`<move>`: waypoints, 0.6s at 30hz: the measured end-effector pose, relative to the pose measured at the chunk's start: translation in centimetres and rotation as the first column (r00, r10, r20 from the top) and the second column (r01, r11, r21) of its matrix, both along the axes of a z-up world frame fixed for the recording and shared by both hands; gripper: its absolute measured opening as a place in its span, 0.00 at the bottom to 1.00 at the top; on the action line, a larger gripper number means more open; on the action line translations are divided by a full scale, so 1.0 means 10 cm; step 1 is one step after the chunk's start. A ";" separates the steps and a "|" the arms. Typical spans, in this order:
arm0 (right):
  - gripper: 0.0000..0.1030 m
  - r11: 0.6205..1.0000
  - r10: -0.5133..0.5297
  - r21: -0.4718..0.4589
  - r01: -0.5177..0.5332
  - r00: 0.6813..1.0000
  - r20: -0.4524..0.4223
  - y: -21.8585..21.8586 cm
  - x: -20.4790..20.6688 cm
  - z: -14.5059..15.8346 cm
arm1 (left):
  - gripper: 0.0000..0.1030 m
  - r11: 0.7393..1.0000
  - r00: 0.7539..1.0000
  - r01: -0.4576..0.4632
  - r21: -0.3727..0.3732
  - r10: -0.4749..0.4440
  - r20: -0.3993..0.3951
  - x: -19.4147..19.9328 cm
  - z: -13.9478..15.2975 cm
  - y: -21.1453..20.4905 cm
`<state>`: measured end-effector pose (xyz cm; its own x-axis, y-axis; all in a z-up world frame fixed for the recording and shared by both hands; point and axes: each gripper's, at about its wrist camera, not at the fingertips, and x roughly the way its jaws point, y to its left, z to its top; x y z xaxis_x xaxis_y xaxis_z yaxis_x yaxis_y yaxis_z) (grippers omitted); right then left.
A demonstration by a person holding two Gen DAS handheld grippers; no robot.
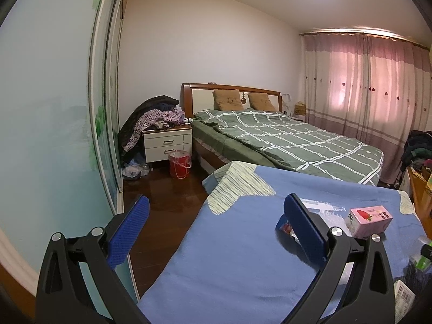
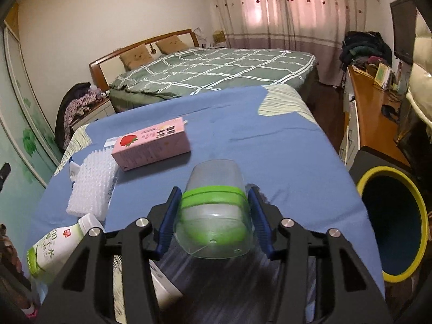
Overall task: Collect trash
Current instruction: 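Carry the green-lidded cup into the yellow bin and open the right gripper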
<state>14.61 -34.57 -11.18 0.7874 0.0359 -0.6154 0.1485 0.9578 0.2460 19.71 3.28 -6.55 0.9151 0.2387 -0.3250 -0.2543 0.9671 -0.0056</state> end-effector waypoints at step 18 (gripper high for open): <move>0.47 0.929 -0.366 -0.030 0.368 0.928 0.064 -1.12 -0.58 0.06 | 0.95 1.000 1.000 0.022 -0.001 -0.022 0.000 -0.02 -0.01 -0.05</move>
